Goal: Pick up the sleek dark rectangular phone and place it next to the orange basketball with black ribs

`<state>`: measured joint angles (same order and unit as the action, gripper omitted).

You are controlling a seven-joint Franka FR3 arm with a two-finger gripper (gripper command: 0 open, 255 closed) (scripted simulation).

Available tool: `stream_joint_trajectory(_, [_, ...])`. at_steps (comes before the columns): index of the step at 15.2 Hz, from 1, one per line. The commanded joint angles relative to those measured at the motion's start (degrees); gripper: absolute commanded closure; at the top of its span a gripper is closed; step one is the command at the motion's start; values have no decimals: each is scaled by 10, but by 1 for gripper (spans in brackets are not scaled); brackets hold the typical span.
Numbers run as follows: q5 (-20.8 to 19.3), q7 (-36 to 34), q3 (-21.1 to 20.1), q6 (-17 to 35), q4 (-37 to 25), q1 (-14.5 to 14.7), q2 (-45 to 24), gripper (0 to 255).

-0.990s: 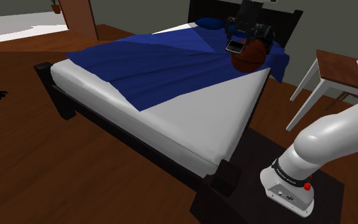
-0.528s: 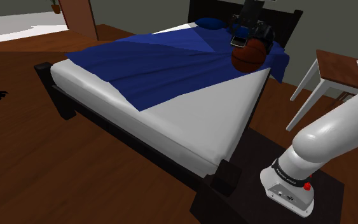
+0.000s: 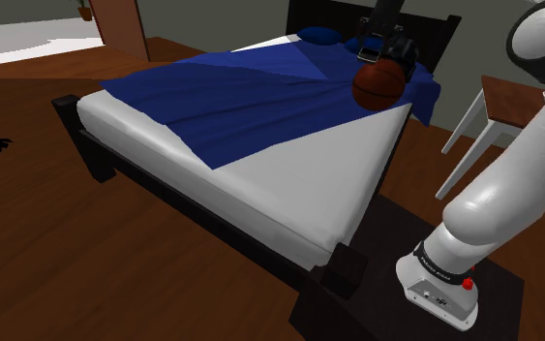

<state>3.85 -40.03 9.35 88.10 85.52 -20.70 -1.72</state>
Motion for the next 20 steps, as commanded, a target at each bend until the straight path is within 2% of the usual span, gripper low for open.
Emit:
stream_joint_trajectory(1, [8,23,11,-9,-50,-12,-43,255])
stream_joint_trajectory(4, [25,55,25,-38,-149,-37,-116,255])
stream_joint_trajectory(20, [17,59,22,102,28,-29,-79,255])
